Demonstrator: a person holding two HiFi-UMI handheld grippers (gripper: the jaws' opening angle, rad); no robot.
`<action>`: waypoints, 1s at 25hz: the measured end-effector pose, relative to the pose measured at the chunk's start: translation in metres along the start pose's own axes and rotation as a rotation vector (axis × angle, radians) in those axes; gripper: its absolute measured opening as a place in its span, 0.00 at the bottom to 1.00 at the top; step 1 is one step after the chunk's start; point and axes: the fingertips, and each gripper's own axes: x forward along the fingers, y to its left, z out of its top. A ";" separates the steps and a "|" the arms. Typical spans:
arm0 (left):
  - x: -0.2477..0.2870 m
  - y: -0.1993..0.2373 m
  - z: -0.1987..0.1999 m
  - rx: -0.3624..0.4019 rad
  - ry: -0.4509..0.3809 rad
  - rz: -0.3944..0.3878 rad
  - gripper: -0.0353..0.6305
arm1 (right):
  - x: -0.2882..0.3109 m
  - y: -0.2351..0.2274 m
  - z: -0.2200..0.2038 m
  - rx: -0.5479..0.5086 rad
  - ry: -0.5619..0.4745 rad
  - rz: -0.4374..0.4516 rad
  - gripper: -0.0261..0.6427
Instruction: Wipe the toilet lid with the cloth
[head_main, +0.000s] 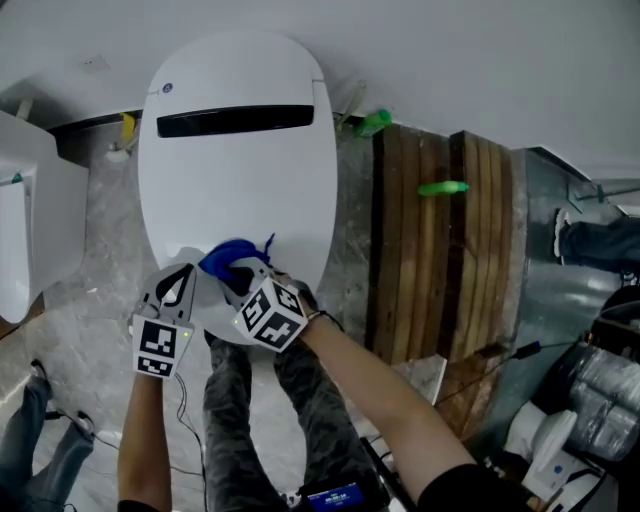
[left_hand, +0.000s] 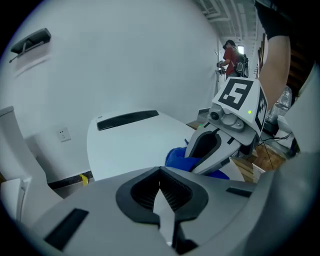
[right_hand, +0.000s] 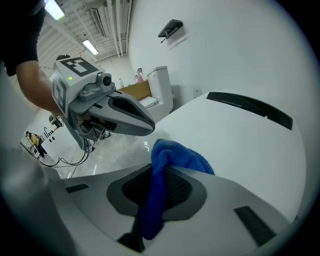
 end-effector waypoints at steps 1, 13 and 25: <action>0.003 -0.003 0.002 0.005 -0.001 -0.005 0.07 | -0.004 -0.003 -0.005 0.006 -0.001 -0.003 0.12; 0.019 0.001 0.015 0.017 0.003 -0.030 0.07 | -0.044 -0.118 0.001 0.181 -0.077 -0.146 0.13; 0.028 0.030 0.033 0.008 0.036 -0.024 0.07 | -0.019 -0.181 0.069 0.230 -0.075 -0.221 0.13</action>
